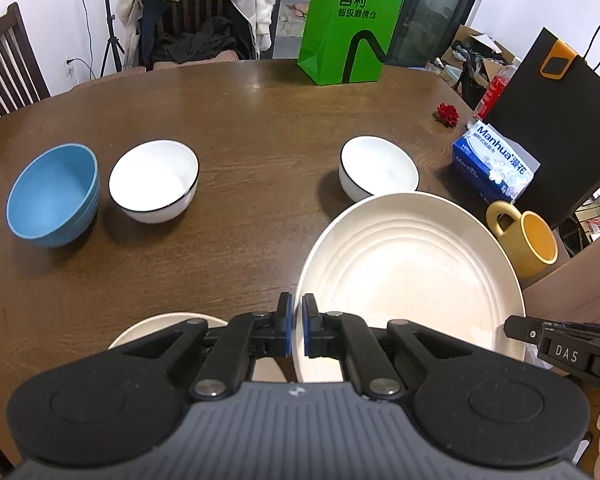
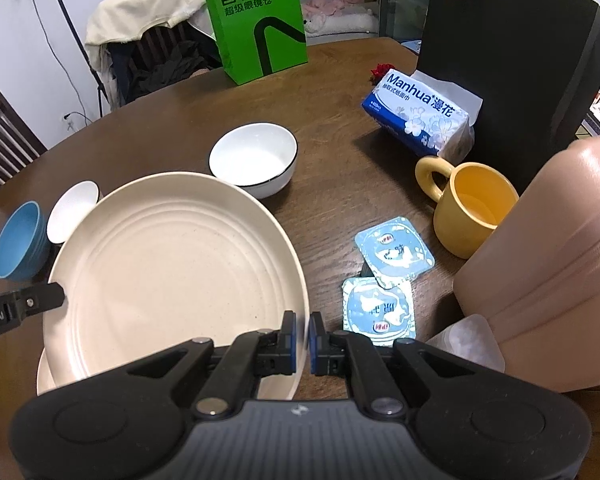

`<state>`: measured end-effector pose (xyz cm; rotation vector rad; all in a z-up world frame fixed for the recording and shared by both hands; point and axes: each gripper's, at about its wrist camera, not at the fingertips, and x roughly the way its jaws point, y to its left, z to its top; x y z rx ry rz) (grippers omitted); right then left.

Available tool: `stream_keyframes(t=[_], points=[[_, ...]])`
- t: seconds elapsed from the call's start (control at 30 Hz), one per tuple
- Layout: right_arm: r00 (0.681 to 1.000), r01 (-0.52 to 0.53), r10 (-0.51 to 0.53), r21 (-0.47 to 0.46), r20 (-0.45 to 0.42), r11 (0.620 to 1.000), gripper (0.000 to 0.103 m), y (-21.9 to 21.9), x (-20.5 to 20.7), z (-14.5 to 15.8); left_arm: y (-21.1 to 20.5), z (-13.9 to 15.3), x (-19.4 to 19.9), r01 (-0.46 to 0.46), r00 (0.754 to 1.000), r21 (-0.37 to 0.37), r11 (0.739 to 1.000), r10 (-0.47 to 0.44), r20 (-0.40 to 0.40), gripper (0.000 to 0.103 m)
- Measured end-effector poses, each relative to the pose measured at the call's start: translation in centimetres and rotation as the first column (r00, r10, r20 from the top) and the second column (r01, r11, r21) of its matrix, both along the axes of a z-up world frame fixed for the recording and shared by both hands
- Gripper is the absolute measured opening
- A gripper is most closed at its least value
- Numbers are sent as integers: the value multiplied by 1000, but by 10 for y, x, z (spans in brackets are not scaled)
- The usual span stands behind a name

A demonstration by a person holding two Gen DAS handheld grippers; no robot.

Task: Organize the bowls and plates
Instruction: 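Carry the held plate with both grippers toward the stacked cream plates, then lower the held plate onto the stacked cream plates with both grippers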

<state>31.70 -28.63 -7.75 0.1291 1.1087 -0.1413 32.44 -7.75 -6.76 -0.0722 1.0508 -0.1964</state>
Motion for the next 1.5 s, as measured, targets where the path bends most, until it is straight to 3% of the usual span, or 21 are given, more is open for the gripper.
stream_keyframes(t=[1.5], points=[[992,-105,106,12,-73,994,6,54,-18,-44,59,-45,-43,-110,992,17,994,111,-68,5]])
